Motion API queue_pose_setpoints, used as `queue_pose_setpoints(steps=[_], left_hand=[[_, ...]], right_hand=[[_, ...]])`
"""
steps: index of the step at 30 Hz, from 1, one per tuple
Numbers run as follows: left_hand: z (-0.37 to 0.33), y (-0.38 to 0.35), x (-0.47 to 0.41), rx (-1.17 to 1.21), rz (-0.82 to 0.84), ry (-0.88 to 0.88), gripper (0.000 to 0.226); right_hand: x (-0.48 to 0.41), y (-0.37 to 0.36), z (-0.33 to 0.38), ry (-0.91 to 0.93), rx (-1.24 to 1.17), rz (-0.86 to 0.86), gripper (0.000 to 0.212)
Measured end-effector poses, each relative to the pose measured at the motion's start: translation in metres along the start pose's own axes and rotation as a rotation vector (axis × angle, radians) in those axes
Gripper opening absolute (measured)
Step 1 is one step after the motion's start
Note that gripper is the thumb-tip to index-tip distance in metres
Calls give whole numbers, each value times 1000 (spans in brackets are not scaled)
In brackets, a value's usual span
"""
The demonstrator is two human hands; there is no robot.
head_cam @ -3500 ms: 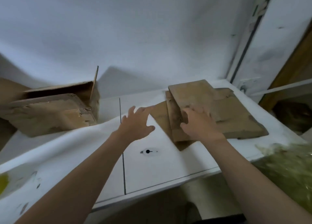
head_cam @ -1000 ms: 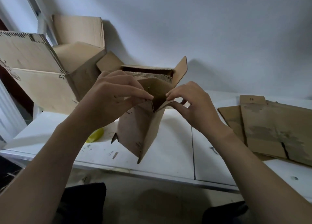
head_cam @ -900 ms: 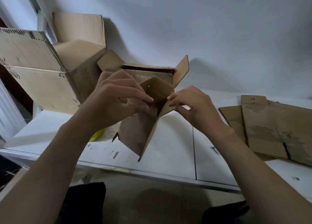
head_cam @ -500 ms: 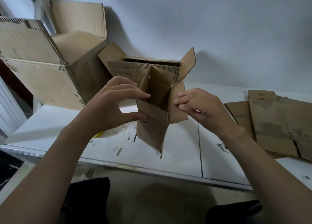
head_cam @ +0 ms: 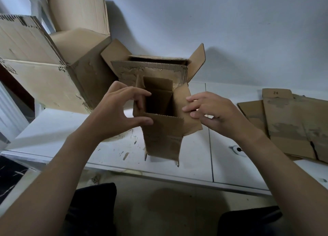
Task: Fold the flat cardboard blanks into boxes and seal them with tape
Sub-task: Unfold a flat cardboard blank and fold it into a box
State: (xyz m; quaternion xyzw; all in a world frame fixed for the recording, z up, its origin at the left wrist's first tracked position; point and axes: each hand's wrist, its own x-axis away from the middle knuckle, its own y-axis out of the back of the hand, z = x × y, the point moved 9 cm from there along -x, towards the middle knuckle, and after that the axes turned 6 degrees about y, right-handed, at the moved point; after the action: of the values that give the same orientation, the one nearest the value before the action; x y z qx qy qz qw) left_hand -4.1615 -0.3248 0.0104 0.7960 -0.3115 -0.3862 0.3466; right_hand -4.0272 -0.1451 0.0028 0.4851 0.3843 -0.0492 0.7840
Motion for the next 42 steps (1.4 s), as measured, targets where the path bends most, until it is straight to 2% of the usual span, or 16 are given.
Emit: queue_pose_setpoints(steps=[4,7,10,12,15,20,23,27,29,32,38,42], left_hand=[[4,-12,7,-28,1,57,55],[3,-20,12,-12,-23,79,50],[4,-21,17,54,-41,122,49],[-2,-22,20,77,-33,115,49],[-9,-25,25,102,-12,102,49],[-13,-28,27,128,27,103,49],[-16,-29,26,143,38,94,48],[-19,-30,25,149,49,85,49],[-19,-31,25,161,52,77,49],[-17,-31,27,178,43,60,52],[-4,-42,29,196,46,95,84],[-4,-51,30,114,125,93,80]], right_hand=[[1,-7,-1,16,-11,81,10],[1,-10,-5,-92,-115,187,31],[0,-9,-8,-211,-164,192,42],[-7,-6,-10,-275,-110,138,36],[-17,-7,-17,-377,-7,68,7],[-14,-19,-31,-605,-75,86,72],[-19,-24,-32,-655,-97,154,84],[-33,-23,-29,-635,-44,147,76],[-31,-34,-31,-658,-37,199,71],[-27,-40,-37,-666,1,203,55],[-29,-40,-38,-706,-100,164,37],[-32,-41,-35,-718,-142,149,32]])
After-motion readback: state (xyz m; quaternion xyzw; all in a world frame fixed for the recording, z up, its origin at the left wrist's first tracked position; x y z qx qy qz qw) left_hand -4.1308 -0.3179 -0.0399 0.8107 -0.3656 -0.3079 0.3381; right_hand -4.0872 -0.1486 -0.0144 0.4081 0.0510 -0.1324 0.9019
